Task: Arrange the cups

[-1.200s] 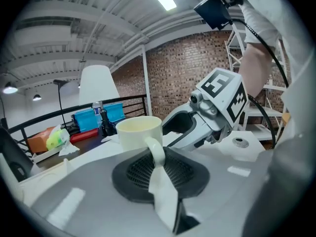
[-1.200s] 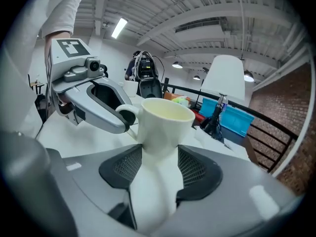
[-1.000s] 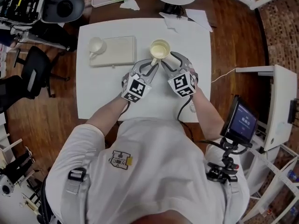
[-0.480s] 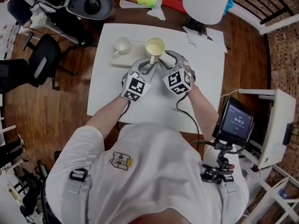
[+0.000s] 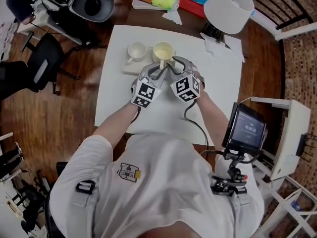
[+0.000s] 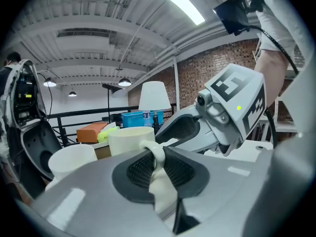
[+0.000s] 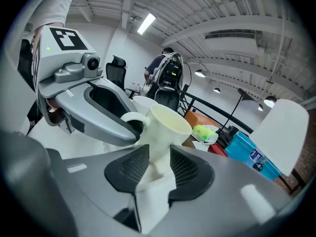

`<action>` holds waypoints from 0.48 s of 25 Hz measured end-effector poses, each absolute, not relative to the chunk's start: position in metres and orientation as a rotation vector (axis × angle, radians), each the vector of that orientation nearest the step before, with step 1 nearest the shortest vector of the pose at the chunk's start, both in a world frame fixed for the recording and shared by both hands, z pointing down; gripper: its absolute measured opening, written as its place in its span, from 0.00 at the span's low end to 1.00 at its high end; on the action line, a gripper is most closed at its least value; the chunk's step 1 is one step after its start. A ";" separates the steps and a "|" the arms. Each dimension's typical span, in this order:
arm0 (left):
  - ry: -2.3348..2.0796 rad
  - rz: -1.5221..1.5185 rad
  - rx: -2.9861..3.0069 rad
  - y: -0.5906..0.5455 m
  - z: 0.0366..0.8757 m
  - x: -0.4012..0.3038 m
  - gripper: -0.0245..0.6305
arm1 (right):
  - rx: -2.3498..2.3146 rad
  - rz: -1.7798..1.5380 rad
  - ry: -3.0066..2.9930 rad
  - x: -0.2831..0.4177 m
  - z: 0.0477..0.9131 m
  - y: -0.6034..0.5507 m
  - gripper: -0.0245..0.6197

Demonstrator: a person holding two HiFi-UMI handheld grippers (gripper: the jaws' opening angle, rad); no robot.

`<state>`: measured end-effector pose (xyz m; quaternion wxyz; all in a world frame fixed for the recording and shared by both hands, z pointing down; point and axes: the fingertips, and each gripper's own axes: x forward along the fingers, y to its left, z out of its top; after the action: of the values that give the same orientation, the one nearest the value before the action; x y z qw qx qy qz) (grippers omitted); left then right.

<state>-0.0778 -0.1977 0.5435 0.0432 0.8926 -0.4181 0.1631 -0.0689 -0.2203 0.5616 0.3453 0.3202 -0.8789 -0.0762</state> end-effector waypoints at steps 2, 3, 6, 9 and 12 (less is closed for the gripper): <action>-1.275 0.485 2.735 -0.201 0.545 -0.079 0.11 | 0.840 -0.199 -2.274 -0.069 0.562 -0.224 0.24; -1.273 0.481 2.735 -0.202 0.546 -0.079 0.11 | 0.843 -0.197 -2.272 -0.070 0.562 -0.225 0.23; -1.273 0.471 2.731 -0.201 0.549 -0.077 0.11 | 0.842 -0.197 -2.272 -0.069 0.564 -0.225 0.23; -1.273 0.476 2.715 -0.197 0.555 -0.078 0.12 | 0.827 -0.202 -2.268 -0.070 0.567 -0.221 0.22; -1.269 0.486 2.697 -0.191 0.562 -0.082 0.12 | 0.818 -0.206 -2.260 -0.073 0.571 -0.216 0.22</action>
<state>-0.0816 -0.1912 0.5621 0.0609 0.8915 -0.4193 0.1605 -0.0729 -0.2156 0.5713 0.3564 0.3169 -0.8754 -0.0797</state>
